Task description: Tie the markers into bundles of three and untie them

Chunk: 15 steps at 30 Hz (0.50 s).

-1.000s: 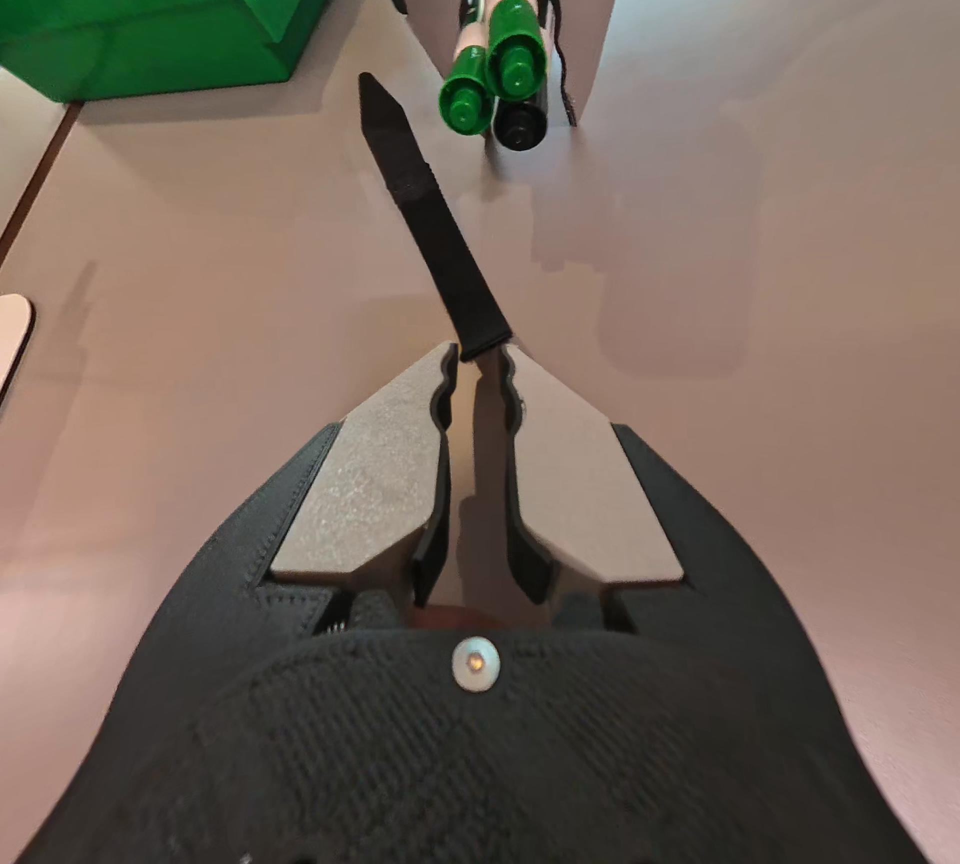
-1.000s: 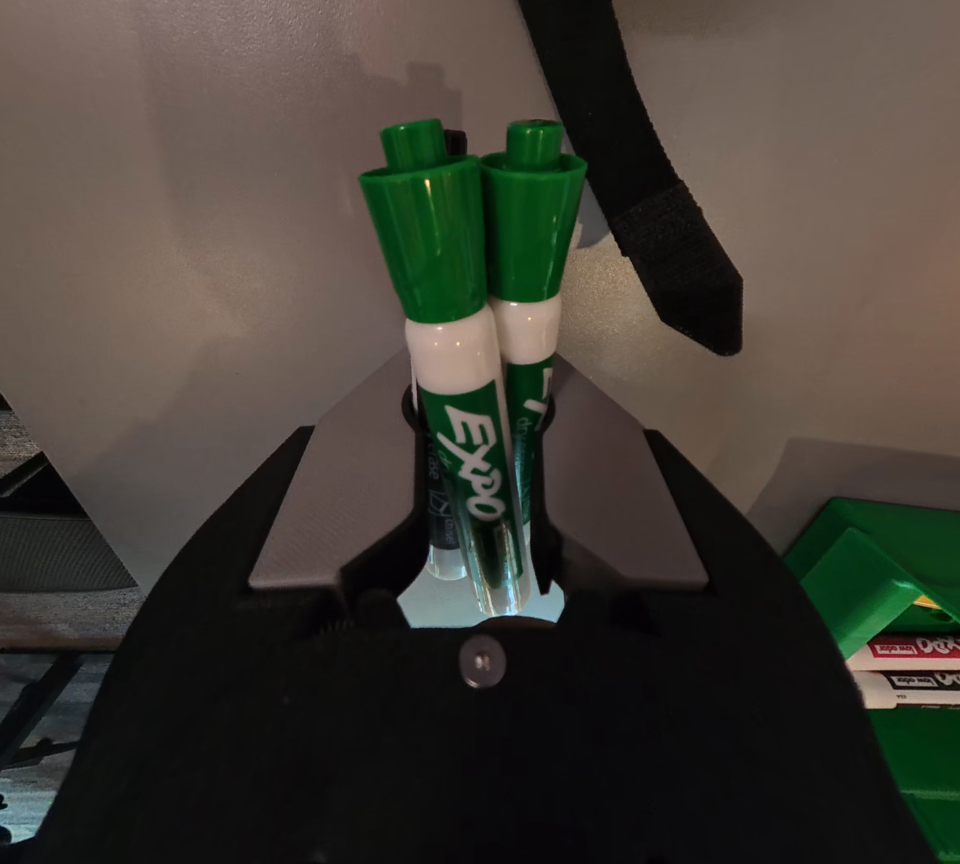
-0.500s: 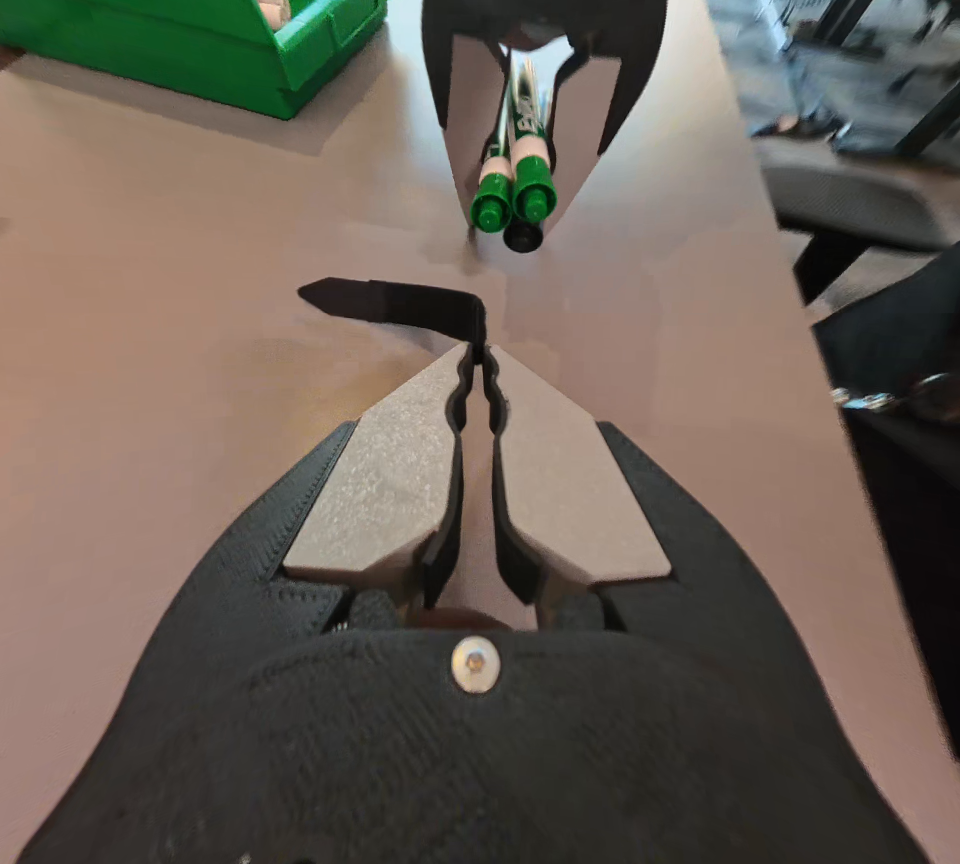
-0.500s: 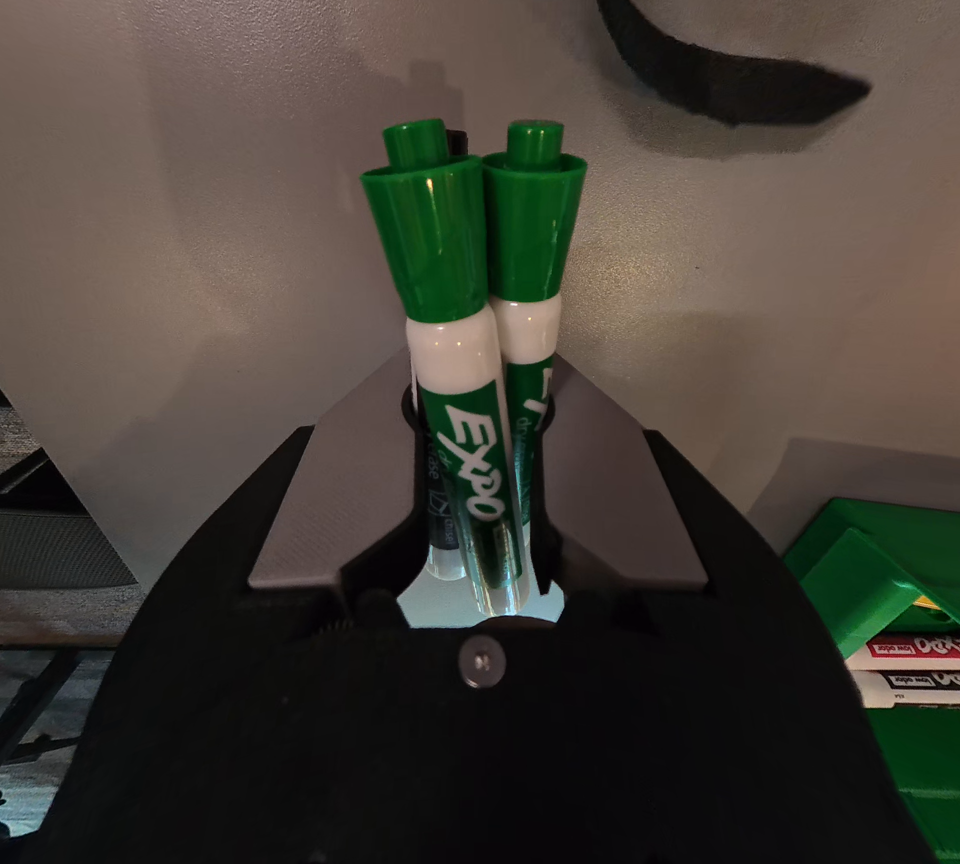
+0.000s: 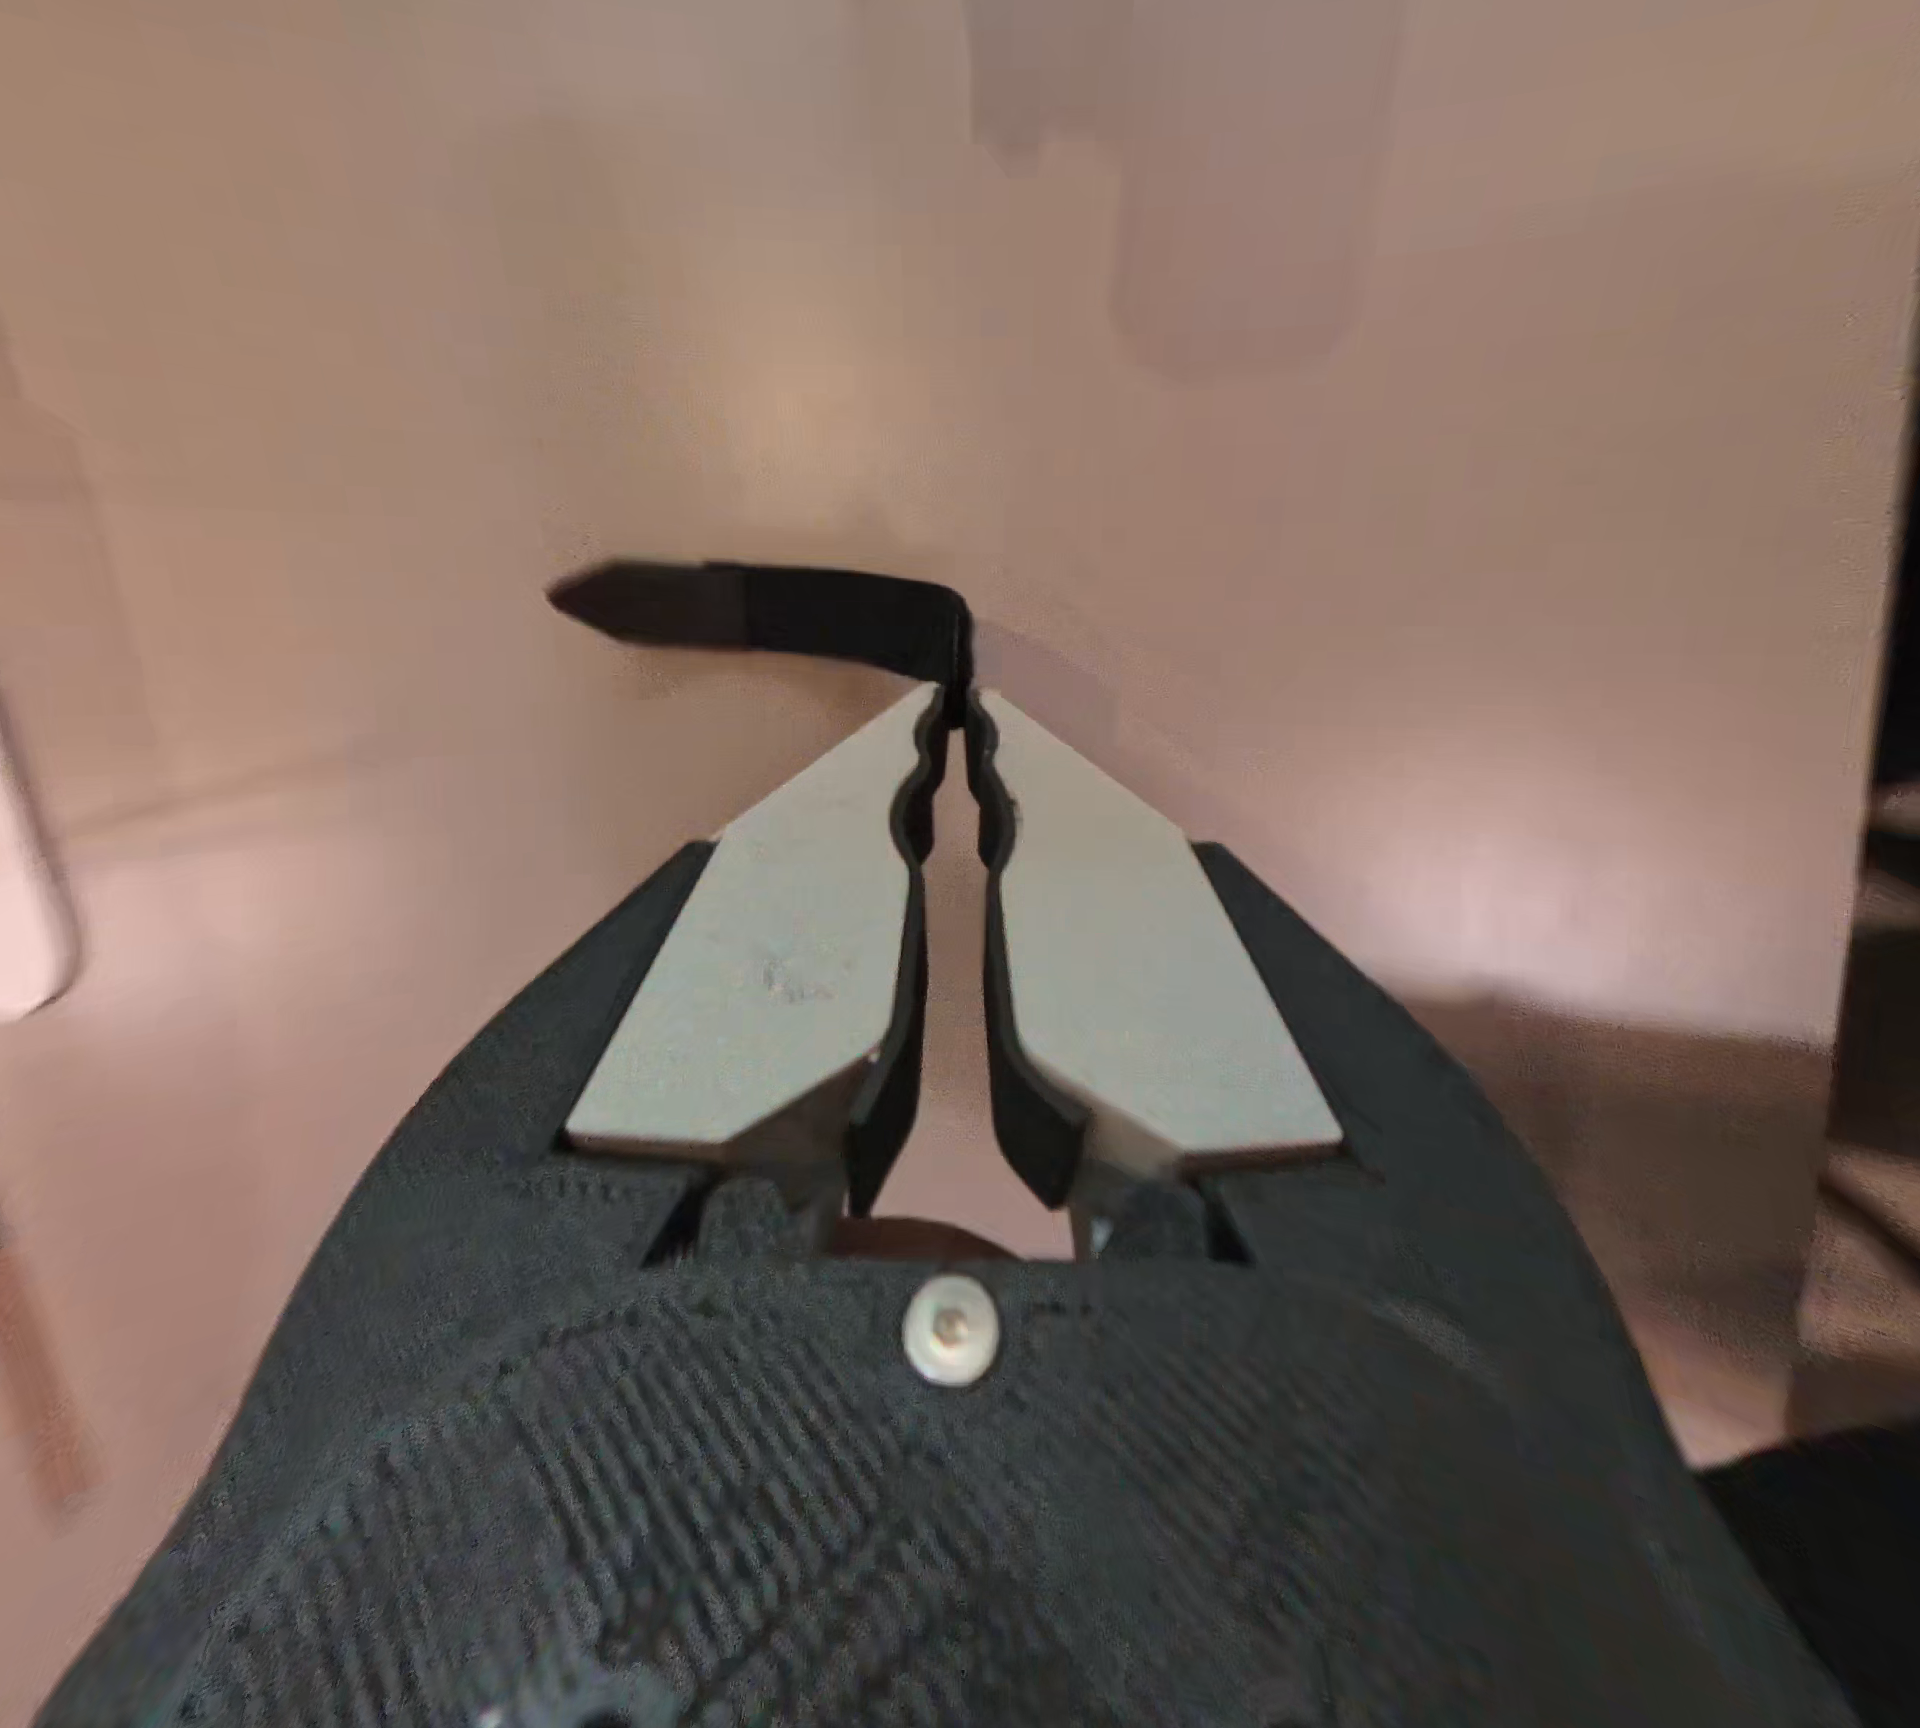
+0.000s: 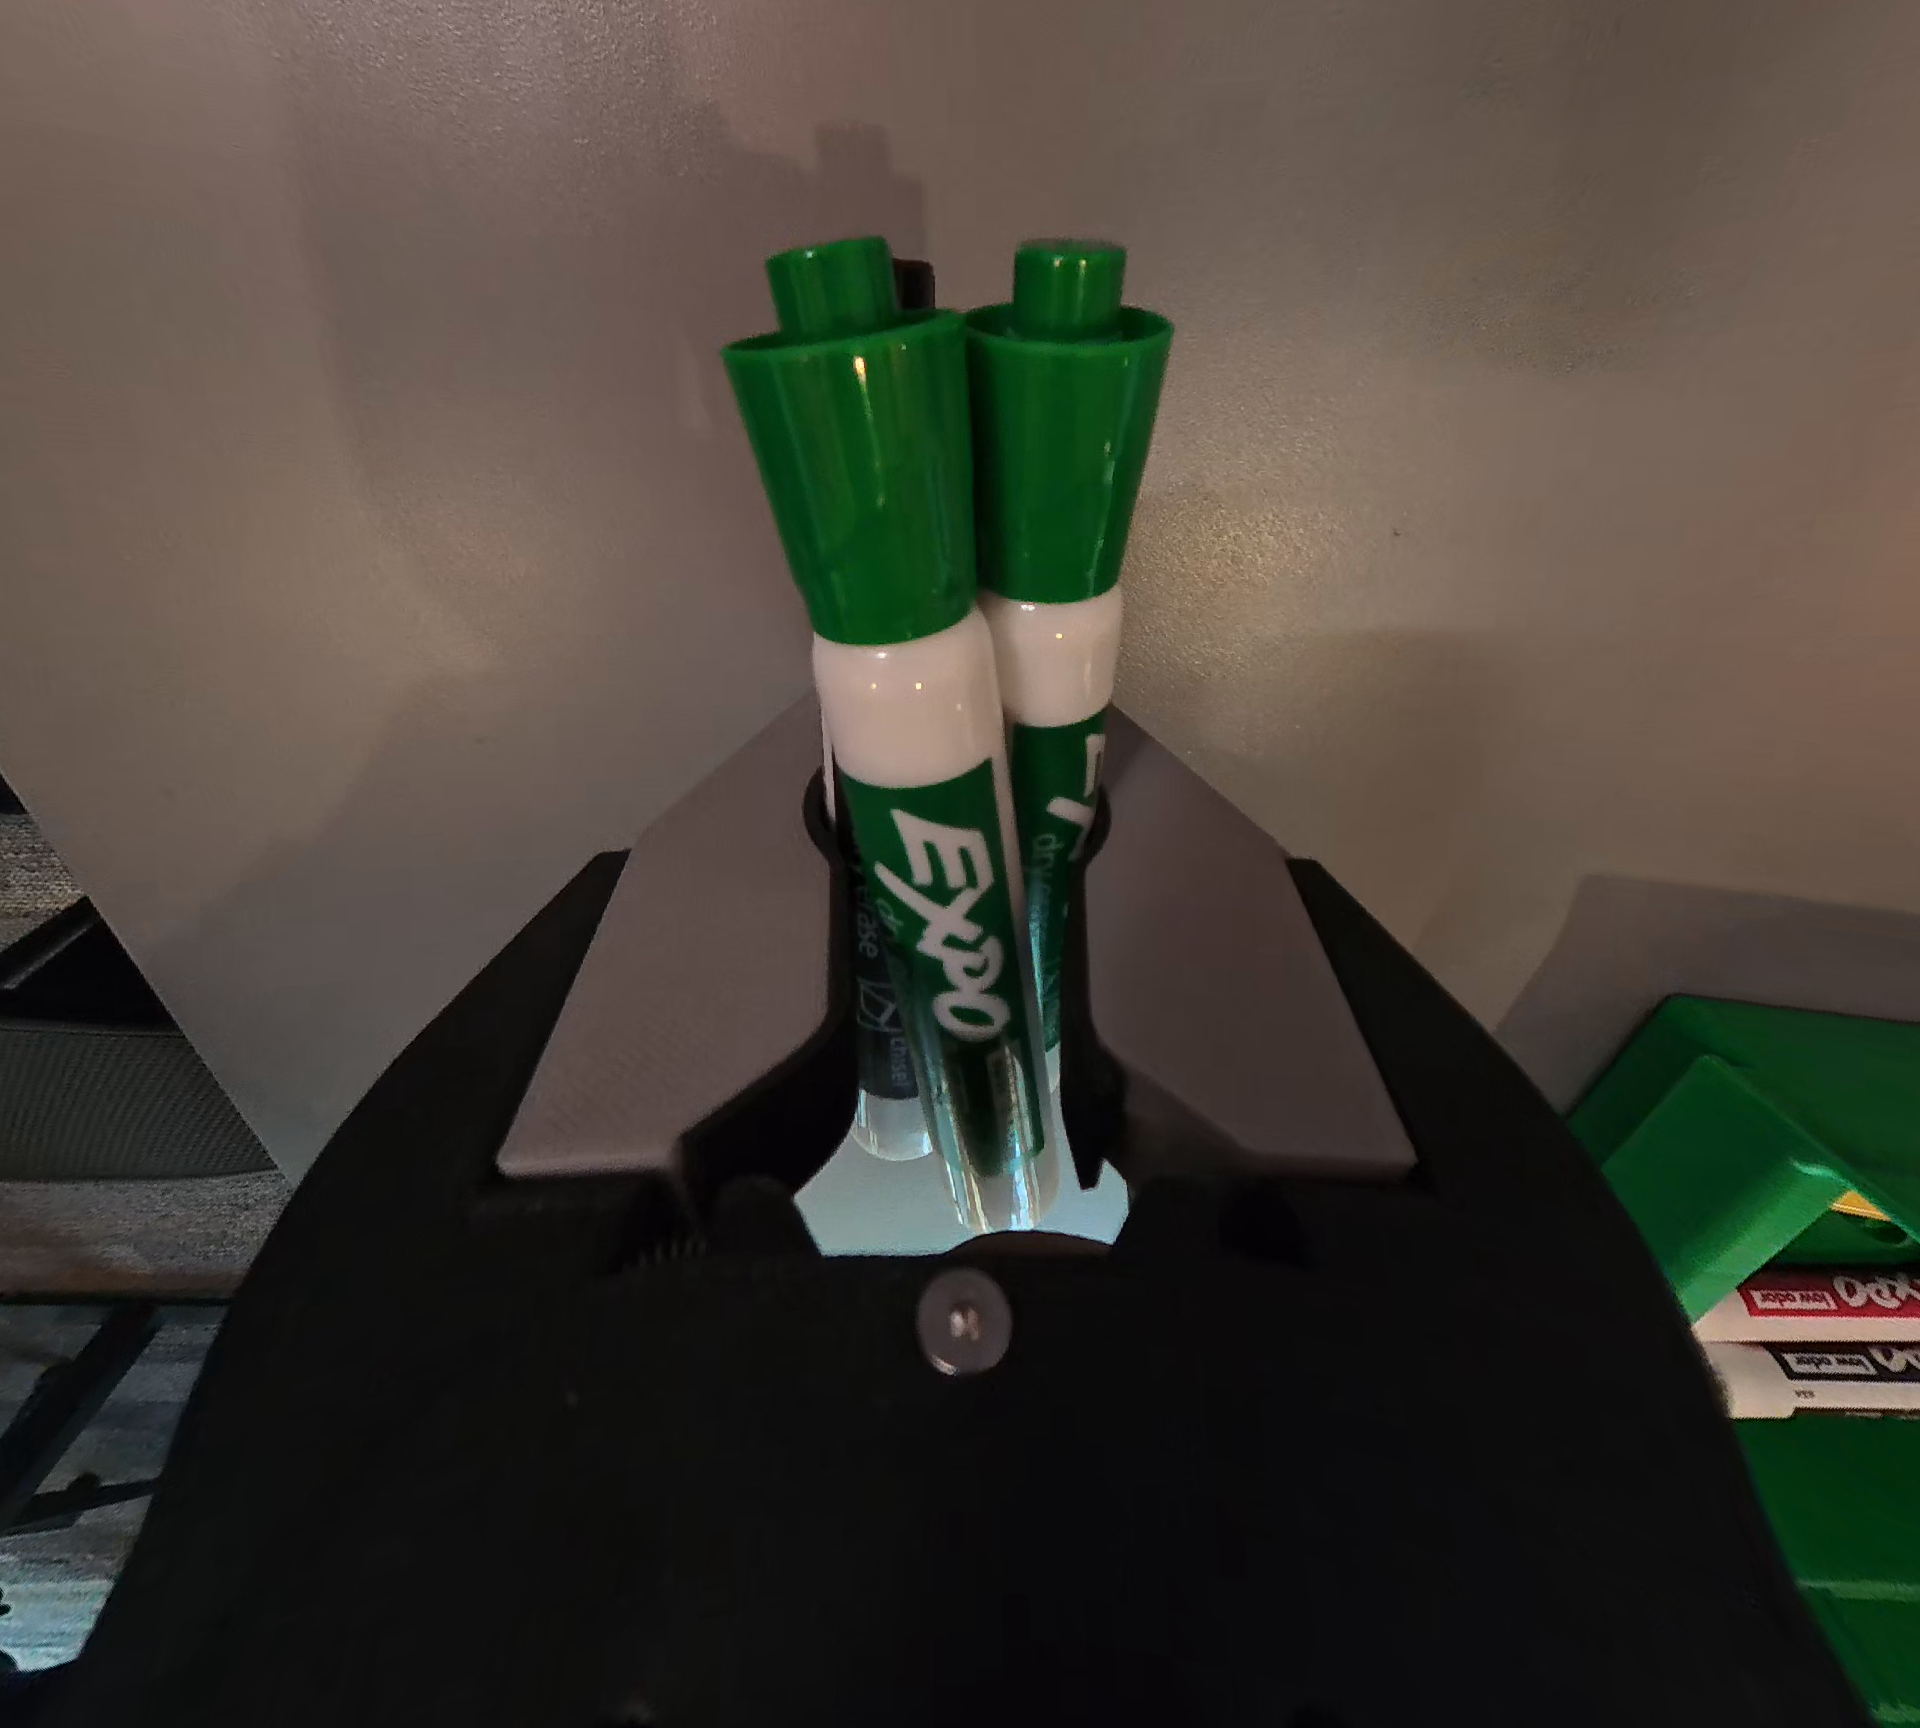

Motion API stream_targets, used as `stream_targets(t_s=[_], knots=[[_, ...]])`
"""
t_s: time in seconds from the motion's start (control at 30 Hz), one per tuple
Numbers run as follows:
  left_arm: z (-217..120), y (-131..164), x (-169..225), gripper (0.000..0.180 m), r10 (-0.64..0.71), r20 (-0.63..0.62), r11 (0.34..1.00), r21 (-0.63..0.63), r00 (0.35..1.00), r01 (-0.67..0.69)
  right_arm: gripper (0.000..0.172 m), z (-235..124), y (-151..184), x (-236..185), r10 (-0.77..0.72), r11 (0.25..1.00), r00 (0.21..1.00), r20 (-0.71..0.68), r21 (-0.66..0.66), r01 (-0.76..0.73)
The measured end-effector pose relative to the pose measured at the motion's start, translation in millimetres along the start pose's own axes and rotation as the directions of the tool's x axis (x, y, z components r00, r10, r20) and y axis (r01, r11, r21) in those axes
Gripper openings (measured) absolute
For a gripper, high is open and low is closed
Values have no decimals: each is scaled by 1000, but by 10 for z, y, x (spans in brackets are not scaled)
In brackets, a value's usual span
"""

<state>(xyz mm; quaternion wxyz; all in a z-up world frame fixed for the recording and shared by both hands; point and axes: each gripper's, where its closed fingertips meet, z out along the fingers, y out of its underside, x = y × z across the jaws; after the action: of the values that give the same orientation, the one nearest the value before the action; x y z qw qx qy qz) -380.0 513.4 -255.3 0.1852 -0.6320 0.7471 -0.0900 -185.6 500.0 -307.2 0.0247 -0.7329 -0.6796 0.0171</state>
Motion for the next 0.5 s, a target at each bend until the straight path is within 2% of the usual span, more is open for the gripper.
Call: stream_targets(t_s=[0.07, 0.17, 0.23, 0.3, 0.33, 0.4, 0.5], knots=[[-229, 249, -100, 1, 95, 63, 966, -249, 993, -77, 37, -1, 0, 1, 1, 1000, 1000, 0, 2, -1], [-599, 565, -248, 0, 251, 103, 791, -595, 962, -143, 37, -2, 0, 2, 0, 1000, 1000, 0, 10, 0], [-673, 658, -204, 0, 327, 37, 669, -715, 944, -204, 37, -2, -1, 4, -2, 1000, 1000, 0, 12, 2], [-580, 651, -216, 5, 401, 14, 594, -765, 916, -248, 37, -2, -2, 4, -2, 1000, 1000, 0, 11, 2], [-484, 621, -233, 22, 444, 14, 578, -768, 896, -274, 37, -2, -2, 5, -2, 1000, 1000, 0, 11, 2], [-274, 511, -255, 39, 499, 45, 607, -731, 865, -312, 37, -3, -4, 5, 1, 1000, 1000, -1, 13, -1], [-31, 234, -127, 63, 429, 100, 785, -532, 898, -316, 37, -3, -7, 2, 4, 1000, 1000, -1, 25, -4]])
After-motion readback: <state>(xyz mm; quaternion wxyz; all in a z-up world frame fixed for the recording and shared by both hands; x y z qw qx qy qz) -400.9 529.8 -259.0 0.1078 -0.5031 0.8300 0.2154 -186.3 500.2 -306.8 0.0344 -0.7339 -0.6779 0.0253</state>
